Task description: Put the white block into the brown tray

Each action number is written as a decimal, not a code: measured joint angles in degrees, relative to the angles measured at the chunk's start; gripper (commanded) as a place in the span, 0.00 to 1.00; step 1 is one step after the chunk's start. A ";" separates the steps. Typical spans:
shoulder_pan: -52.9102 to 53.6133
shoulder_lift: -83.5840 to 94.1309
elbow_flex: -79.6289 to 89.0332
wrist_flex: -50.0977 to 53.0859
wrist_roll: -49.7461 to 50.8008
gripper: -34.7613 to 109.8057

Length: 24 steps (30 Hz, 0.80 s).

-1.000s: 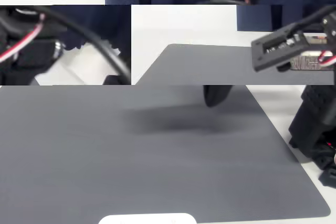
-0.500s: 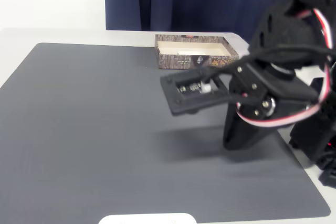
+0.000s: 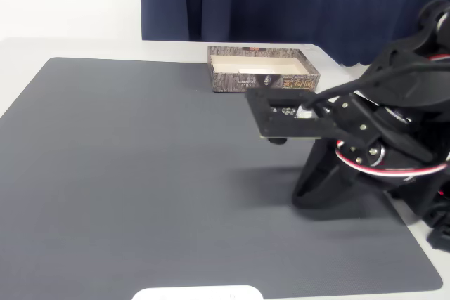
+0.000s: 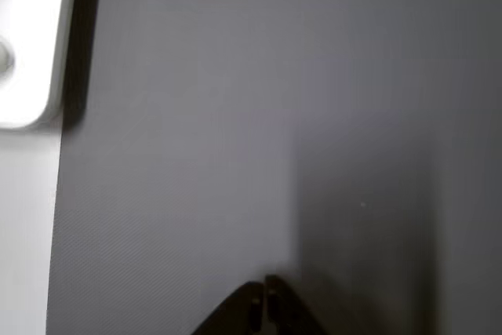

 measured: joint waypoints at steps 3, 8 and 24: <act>0.00 3.16 2.20 0.00 0.70 0.24; 0.44 6.42 3.43 2.29 2.29 0.24; 4.75 10.81 4.13 11.69 1.58 0.24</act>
